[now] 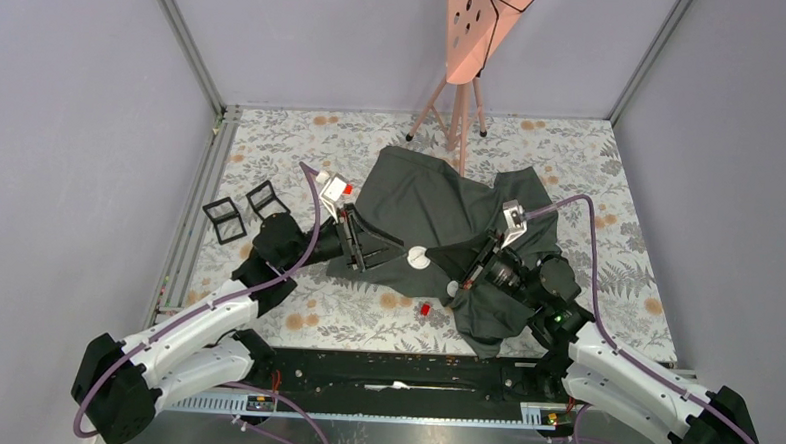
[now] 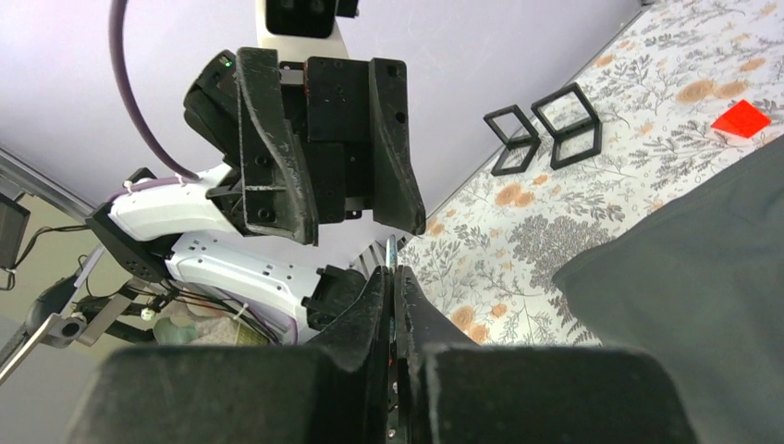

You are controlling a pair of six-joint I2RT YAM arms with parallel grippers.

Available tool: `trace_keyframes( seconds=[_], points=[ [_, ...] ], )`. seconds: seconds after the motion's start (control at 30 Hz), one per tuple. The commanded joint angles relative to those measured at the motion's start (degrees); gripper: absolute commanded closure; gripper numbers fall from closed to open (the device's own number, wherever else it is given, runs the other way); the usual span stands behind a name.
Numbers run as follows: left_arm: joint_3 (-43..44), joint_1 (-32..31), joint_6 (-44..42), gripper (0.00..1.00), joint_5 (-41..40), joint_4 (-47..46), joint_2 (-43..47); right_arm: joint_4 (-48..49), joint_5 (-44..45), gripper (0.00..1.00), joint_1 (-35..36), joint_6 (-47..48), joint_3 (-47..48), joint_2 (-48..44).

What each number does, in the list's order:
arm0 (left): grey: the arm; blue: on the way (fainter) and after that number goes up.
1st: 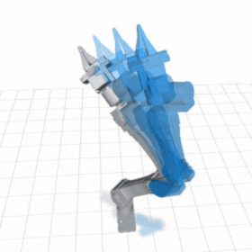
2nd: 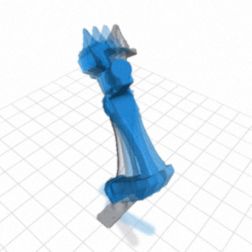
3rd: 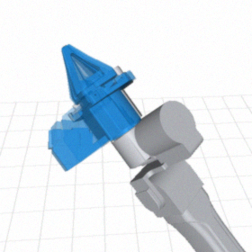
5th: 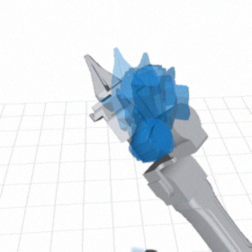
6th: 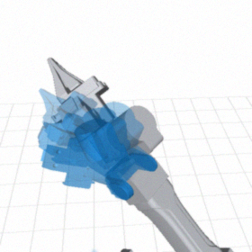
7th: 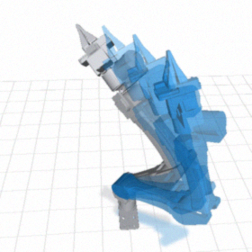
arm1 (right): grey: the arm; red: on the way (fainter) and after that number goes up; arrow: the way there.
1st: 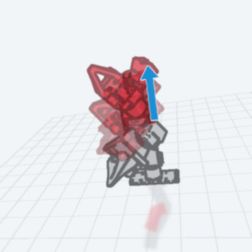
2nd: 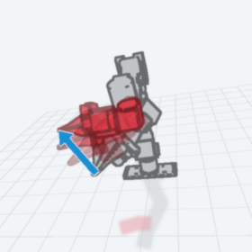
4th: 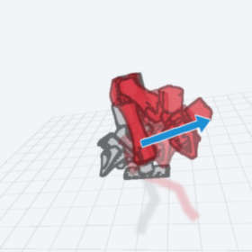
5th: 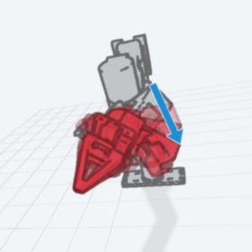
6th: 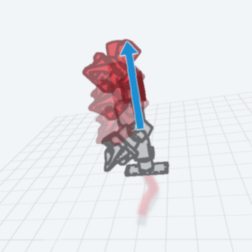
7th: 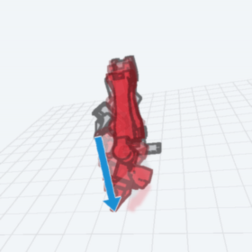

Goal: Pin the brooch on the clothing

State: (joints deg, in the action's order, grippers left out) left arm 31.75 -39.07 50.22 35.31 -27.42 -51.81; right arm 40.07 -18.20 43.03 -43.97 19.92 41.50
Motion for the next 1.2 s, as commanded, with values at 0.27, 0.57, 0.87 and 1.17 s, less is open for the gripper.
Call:
trace_keyframes(
  seconds=[0.27, 0.57, 0.87, 1.17],
  points=[
    [0.2, -0.96, 4.61, 0.66, -1.43, -5.7, -2.45, 8.62, 0.66, 1.0, 0.35, -1.56, 0.6, 1.13],
    [1.21, -1.6, 4.43, 0.89, 0.66, -6.59, -4.51, 8.41, -0.17, 1.0, 0.37, -1.56, 1.35, 2.18],
    [4.71, -1.62, -5.5, 1.0, 9.41, 2.92, -5.37, -14.02, 1.53, 0.54, 0.01, 3.15, 5.5, -1.82],
    [14.12, -1.62, -22.71, 1.0, 24.09, 26.59, -9.07, -28.04, -17.95, 0.53, -5.05, 5.54, 11.32, 0.69]
  ],
)
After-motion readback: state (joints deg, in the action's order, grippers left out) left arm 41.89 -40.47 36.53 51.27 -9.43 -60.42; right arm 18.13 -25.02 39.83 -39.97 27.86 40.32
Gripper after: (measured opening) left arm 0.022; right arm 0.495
